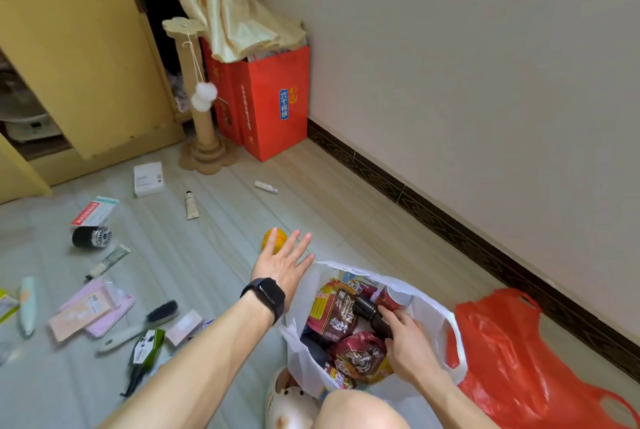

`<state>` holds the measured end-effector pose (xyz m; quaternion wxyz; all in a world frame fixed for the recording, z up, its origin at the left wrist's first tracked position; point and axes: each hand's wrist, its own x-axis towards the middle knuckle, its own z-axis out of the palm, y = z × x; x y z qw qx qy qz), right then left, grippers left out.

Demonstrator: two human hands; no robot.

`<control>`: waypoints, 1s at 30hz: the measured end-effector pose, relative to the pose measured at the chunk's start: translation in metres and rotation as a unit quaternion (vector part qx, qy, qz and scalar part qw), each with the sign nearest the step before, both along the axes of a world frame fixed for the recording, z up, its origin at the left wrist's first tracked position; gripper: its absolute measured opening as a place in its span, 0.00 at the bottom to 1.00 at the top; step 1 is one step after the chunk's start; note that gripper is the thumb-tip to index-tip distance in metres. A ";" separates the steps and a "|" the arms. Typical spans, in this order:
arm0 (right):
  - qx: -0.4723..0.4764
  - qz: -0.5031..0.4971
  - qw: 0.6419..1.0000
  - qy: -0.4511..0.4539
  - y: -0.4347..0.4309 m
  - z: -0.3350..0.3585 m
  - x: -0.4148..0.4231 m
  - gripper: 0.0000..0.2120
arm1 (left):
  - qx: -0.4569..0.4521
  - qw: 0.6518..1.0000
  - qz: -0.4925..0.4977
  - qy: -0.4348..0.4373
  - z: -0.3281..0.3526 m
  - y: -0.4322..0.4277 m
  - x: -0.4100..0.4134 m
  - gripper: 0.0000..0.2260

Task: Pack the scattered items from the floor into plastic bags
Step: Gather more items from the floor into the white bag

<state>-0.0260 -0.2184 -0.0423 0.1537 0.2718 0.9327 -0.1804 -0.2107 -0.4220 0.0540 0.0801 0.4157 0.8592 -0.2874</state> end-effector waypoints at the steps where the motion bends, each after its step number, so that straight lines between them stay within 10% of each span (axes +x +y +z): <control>1: 0.001 0.008 1.000 0.006 -0.002 0.006 0.003 0.32 | 0.007 1.000 0.006 -0.005 0.002 -0.002 0.001 0.42; 10: -0.049 0.204 0.966 0.154 -0.046 0.105 -0.031 0.19 | 0.101 0.993 0.014 -0.055 0.072 -0.045 -0.007 0.31; 18: -0.013 0.437 0.883 0.169 -0.157 0.193 -0.120 0.21 | 0.130 0.968 0.215 -0.001 0.093 -0.242 -0.031 0.32; 30: 0.114 0.603 0.785 -0.086 -0.299 0.072 -0.186 0.31 | 0.161 0.765 0.607 -0.142 -0.109 -0.456 0.081 0.35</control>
